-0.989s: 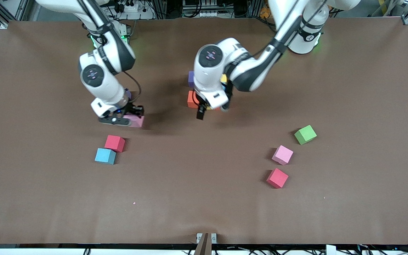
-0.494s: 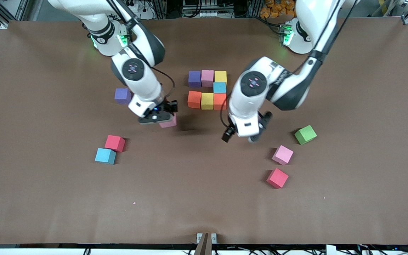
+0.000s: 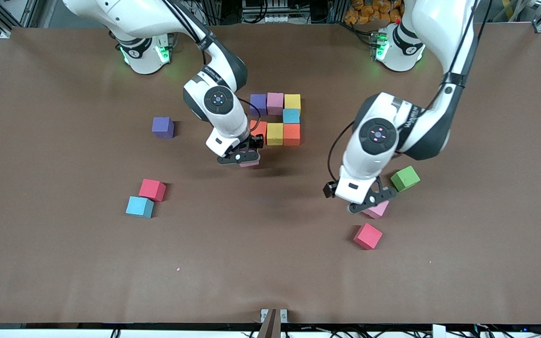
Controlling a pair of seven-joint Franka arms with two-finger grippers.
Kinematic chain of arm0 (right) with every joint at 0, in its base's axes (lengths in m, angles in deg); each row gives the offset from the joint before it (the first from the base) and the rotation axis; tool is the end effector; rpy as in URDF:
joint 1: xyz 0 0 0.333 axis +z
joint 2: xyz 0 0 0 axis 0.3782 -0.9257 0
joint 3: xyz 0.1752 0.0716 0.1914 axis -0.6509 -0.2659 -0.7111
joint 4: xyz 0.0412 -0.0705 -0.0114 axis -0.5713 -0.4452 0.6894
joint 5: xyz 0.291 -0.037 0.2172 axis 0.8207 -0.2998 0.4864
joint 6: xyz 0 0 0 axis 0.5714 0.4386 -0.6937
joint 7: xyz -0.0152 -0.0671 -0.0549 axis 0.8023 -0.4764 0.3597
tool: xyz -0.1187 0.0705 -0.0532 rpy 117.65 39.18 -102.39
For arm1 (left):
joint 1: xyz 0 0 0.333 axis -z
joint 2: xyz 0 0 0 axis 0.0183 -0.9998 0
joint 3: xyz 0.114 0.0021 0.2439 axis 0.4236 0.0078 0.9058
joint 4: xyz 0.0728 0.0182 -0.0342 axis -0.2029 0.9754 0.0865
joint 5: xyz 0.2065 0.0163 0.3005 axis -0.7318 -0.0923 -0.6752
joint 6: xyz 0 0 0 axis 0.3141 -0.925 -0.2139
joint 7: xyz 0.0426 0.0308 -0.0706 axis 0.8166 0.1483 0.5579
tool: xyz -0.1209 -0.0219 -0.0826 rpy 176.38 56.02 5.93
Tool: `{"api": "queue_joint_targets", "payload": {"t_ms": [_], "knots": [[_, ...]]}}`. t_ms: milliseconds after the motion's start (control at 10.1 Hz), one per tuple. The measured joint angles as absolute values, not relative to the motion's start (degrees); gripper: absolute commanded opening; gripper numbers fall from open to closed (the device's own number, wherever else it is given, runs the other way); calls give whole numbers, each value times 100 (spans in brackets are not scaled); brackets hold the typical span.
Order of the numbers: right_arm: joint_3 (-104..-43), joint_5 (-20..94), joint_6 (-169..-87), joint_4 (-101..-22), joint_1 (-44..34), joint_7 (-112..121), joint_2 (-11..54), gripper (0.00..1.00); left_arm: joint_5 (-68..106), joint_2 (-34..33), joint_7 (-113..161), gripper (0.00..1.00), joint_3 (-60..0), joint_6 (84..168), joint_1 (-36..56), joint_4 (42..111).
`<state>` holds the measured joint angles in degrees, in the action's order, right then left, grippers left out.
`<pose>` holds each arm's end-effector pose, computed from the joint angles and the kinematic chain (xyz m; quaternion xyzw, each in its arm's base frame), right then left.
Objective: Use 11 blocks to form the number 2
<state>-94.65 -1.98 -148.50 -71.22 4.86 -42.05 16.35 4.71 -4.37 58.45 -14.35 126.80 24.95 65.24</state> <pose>0.4362 0.4045 0.1924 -0.9986 -0.0131 0.0292 0.0417 0.5843 -0.2783 0.2897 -0.9936 -0.1083 -0.0210 0.0230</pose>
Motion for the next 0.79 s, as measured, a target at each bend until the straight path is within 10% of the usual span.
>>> {"api": "queue_joint_targets", "payload": {"t_ms": [791], "knots": [[-9437, -195, -14855, -6985, 655, -5203, 1132, 36, 603, -669, 1662, 100, -999, 13078, 2298, 6739]]}}
